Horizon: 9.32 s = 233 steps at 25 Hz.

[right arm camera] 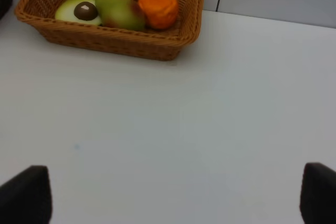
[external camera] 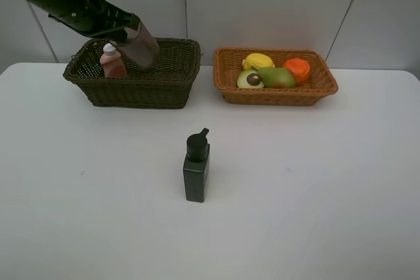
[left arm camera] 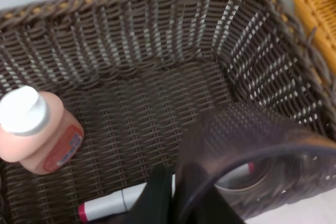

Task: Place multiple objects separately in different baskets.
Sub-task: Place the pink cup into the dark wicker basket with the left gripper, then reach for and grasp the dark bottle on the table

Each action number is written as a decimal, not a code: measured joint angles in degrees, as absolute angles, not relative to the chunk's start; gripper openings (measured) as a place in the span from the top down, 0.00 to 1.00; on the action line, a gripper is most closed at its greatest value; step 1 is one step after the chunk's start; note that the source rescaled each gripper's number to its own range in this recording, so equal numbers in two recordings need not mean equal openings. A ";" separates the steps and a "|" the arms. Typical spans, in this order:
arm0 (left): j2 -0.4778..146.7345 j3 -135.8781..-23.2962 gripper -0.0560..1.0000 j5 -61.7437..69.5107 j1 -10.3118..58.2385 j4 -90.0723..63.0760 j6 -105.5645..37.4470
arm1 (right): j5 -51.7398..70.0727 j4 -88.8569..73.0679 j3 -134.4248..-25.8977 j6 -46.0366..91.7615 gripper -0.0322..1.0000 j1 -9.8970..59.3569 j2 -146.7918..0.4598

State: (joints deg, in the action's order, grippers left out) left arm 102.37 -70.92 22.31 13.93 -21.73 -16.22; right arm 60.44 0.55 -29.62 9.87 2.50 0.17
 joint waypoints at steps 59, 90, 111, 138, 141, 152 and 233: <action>105.77 -70.92 0.03 17.10 11.65 -12.97 6.42 | 60.44 0.55 -29.62 9.87 0.00 2.50 0.17; 105.77 -70.92 0.00 30.38 17.81 -7.06 10.22 | 60.44 0.55 -29.62 9.87 0.00 2.50 0.17; 101.37 -73.48 0.00 42.18 34.80 -15.18 10.08 | 60.44 0.55 -29.62 9.87 0.00 2.50 0.17; 101.23 -74.30 0.00 50.48 44.58 -7.83 28.41 | 60.44 0.55 -29.62 9.87 0.00 2.50 0.17; 101.23 -74.30 0.00 50.96 45.61 -7.44 29.63 | 60.44 0.55 -29.62 9.87 0.00 2.50 0.17; 105.98 -74.52 0.00 52.48 46.25 -7.53 33.65 | 60.44 0.55 -29.62 9.87 0.00 2.50 0.17; 112.23 -74.73 0.47 51.68 49.70 -9.43 23.43 | 60.44 0.55 -29.62 9.87 0.00 2.50 0.17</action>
